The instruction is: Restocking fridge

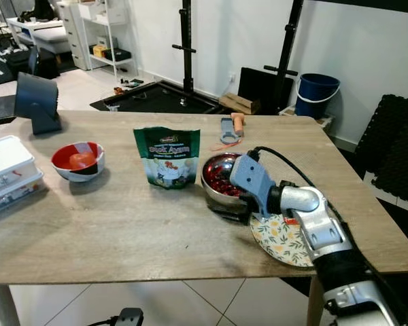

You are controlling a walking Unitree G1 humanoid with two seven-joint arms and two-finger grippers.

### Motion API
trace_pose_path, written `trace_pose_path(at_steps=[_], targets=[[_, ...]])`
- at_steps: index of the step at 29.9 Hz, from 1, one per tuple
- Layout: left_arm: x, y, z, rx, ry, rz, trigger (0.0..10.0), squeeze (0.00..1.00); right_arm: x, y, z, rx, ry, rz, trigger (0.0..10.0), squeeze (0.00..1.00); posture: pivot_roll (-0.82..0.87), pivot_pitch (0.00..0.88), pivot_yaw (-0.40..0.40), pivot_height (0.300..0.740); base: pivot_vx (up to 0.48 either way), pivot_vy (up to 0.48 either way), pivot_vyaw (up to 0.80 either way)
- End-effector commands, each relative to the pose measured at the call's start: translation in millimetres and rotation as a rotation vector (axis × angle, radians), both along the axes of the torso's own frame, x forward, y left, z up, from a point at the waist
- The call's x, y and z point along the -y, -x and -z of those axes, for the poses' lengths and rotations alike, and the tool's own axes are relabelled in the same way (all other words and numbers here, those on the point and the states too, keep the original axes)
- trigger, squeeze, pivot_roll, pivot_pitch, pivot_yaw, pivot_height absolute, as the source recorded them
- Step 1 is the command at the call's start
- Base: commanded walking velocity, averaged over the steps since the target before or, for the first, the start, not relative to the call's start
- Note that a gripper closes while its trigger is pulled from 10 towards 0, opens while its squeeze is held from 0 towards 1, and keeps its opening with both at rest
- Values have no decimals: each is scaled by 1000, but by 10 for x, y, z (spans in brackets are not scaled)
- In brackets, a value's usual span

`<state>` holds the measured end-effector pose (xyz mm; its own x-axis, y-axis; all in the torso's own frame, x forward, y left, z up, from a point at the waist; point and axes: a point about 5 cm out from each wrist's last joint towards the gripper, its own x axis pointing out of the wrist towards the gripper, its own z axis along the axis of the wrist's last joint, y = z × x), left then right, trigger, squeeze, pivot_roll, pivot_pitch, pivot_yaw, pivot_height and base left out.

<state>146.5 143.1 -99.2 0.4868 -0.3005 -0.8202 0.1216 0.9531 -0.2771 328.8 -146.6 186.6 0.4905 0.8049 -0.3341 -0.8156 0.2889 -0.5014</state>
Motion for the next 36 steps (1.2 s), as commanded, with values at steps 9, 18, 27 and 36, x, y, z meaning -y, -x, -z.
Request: trace_pose_path(at_steps=[9, 18, 27, 36], targets=[[53, 20, 10, -16, 12, 3, 10000, 0, 63, -36, 256, -73, 209, 56, 10000, 0, -65, 0, -76, 740, 0, 0, 0], [71, 63, 25, -26, 21, -8, 10000, 0, 12, -92, 367, -124, 326, 124, 10000, 0, -59, 0, -90, 740, 0, 0, 0], [108, 56, 22, -23, 34, -19, 10000, 0, -153, -112, 418, -155, 437, 74, 10000, 0, -61, 0, -97, 740, 0, 0, 0], [111, 63, 24, -22, 36, -35, 10000, 0, -191, -152, 400, -154, 515, 68, 10000, 0, -56, 0, -107, 740, 0, 0, 0]])
